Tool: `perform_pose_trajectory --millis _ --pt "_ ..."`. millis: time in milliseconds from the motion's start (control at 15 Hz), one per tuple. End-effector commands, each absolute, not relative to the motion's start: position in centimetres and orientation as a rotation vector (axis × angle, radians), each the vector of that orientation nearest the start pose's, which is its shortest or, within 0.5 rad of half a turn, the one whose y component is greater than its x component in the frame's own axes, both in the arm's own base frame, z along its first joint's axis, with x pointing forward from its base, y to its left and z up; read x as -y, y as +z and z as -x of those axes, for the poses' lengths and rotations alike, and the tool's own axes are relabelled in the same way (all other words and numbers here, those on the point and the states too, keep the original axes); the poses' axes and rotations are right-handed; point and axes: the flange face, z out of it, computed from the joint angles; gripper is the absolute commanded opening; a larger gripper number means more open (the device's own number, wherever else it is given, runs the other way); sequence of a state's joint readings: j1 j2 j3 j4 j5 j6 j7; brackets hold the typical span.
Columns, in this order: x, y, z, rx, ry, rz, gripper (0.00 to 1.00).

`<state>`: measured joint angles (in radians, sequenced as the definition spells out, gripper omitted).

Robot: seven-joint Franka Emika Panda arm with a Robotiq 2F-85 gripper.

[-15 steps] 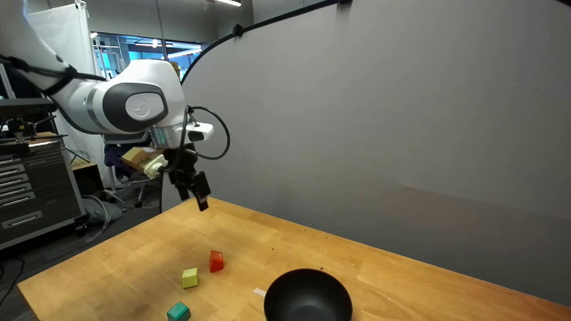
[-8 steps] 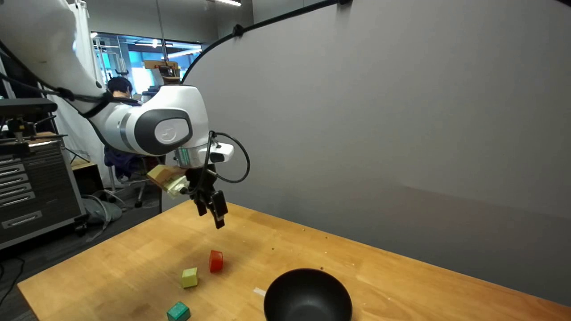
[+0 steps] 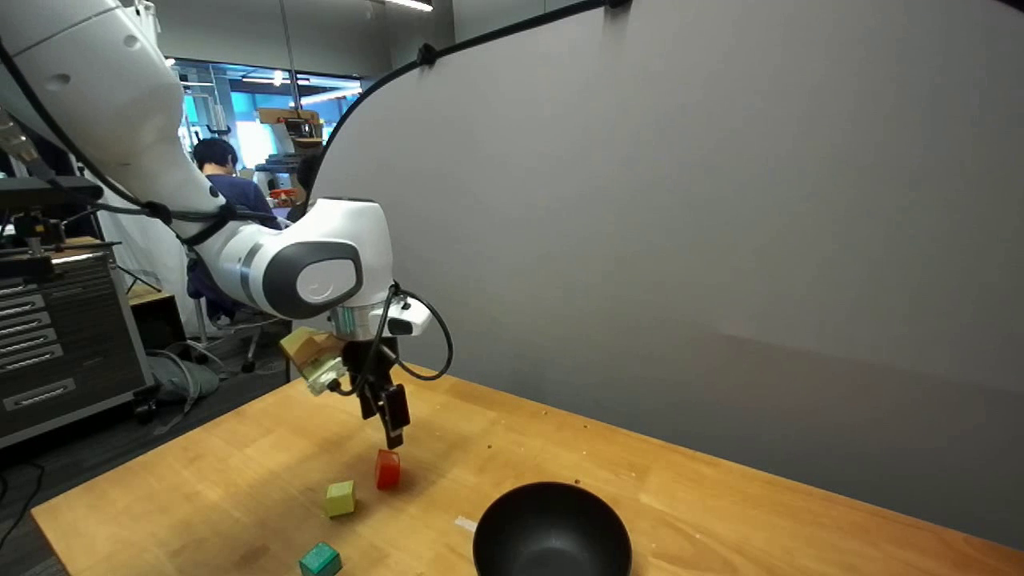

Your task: Put the orange block inside the black bowl

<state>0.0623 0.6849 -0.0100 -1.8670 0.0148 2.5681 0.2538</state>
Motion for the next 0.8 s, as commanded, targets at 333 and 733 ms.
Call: perform_pose_trajectory --millis 333,733 --pt "-3.4 10.6 -64.1 -0.458 0.185 3.063 1.00" --pt "-3.6 9.4 -64.8 -0.435 0.217 3.078 1.00"
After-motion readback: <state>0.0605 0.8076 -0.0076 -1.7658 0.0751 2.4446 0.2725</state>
